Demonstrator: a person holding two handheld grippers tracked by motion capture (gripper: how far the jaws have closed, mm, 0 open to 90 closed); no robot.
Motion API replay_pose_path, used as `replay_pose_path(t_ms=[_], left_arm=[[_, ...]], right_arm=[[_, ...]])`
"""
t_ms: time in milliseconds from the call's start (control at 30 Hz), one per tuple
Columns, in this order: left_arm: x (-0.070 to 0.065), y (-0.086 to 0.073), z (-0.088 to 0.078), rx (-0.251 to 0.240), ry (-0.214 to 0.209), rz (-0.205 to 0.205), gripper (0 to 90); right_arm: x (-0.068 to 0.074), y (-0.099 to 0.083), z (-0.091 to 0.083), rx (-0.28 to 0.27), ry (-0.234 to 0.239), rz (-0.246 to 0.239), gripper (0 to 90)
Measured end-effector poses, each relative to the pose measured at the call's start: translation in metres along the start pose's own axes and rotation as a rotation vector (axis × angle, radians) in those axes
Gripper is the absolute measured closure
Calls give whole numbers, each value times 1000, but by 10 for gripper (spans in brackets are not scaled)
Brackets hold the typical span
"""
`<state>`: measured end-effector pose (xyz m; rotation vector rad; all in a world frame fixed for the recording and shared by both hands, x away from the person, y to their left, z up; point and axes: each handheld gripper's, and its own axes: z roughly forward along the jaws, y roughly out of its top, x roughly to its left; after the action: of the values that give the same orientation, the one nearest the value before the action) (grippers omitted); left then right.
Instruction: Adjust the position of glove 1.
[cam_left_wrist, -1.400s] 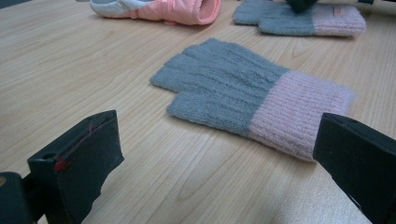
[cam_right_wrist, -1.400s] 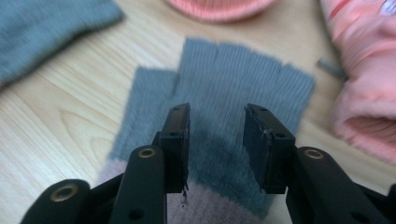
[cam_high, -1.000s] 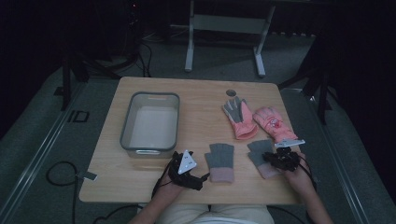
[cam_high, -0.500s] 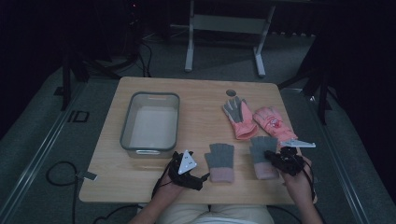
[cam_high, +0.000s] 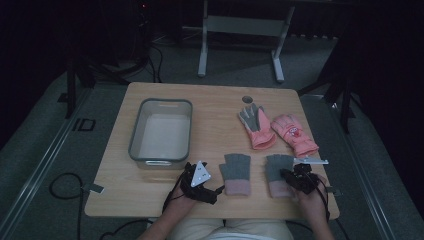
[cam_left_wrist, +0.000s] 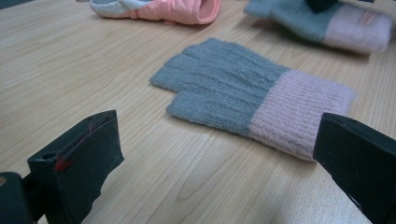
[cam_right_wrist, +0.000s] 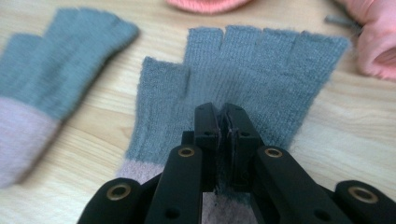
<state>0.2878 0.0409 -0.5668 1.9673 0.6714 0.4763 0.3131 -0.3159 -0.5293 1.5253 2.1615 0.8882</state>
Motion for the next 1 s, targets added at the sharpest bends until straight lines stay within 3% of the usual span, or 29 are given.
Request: replay_pose_path(t_ms=[200,467,533,633,700,767,900,1000], left_arm=[[0,0,0,1,-8,-3,7],[1,0,0,-2,-10,-6,7],[1,0,0,0,-13,-7,7],[1,0,0,-2,-15,-6,7],[0,0,-1,-1,-14,1,7],[0,0,-1,1,-13,8,7],[2,0,-1,-4,-16,-16,7],[1,0,-1,-2,-13,-7,7]], right_arm=[[-2,-7,12,24,-18,-22,798],[-4,-5,9,14,-11,-32,731],[-4,-2,4,17,-18,-62,715],[-6,2,1,11,5,-161,662],[-10,5,0,22,-9,-209,660],[-15,8,-4,16,37,-229,644],[-14,9,-7,32,41,-263,626],[-14,8,-4,39,46,-270,610]])
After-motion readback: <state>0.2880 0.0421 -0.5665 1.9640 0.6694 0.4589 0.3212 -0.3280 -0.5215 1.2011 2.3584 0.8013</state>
